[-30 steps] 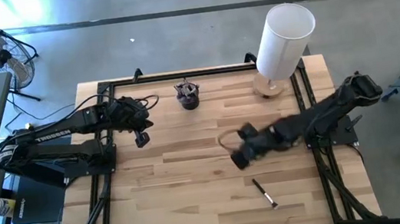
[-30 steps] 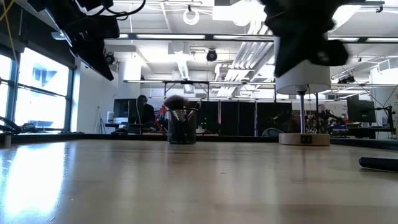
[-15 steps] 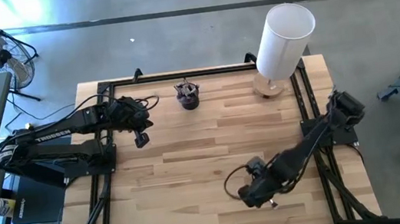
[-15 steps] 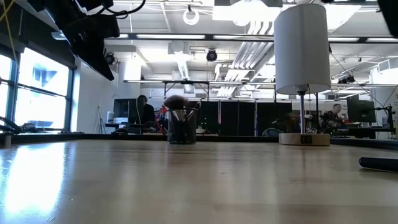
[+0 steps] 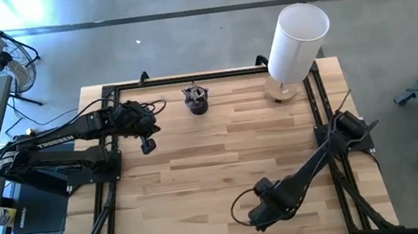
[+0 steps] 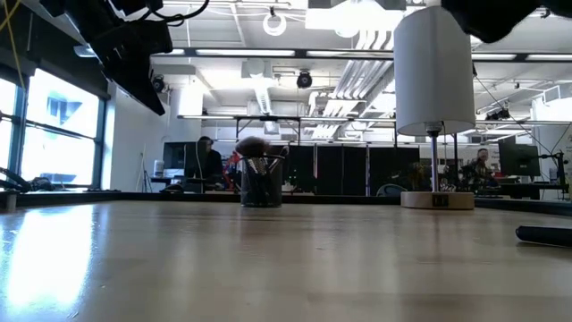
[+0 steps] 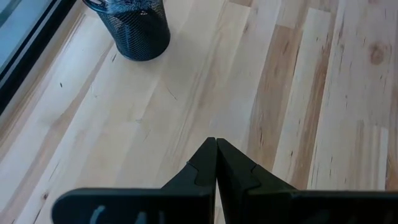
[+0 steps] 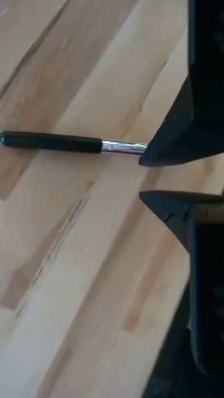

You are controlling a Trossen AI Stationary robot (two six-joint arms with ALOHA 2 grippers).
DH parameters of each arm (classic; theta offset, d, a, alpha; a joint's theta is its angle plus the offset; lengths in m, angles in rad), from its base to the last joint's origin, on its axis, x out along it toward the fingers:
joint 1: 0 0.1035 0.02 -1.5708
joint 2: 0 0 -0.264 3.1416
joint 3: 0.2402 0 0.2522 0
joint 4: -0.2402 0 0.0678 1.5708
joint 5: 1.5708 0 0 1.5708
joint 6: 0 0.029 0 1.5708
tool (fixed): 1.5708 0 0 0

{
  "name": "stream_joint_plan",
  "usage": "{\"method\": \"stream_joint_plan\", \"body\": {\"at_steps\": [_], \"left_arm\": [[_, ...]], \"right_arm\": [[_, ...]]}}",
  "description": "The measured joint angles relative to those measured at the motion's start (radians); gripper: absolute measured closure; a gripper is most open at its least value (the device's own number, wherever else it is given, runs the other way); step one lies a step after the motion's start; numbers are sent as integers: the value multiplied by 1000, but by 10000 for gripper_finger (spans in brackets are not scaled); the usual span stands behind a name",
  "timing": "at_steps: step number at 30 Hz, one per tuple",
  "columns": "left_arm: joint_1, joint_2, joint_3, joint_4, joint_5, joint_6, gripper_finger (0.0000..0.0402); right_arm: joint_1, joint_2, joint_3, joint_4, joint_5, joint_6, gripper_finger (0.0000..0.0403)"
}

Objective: Put items in baskets/containers
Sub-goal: Put the blush brush into the pen holder

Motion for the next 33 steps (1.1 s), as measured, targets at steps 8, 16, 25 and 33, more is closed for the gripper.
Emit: {"method": "stream_joint_plan", "body": {"at_steps": [8, 16, 25, 33], "left_arm": [[0, 0, 0, -2, 2, 0, 401], [0, 0, 0, -2, 5, 0, 401], [0, 0, 0, 0, 2, 0, 401], [0, 0, 0, 0, 1, 55, 401]], "right_arm": [[18, 2, -201, 231, -118, 11, 293], [23, -5, -380, 462, -245, 88, 312], [-14, 1, -320, 427, -217, -38, 395], [-20, 5, -149, 178, -75, -94, 400]]}}
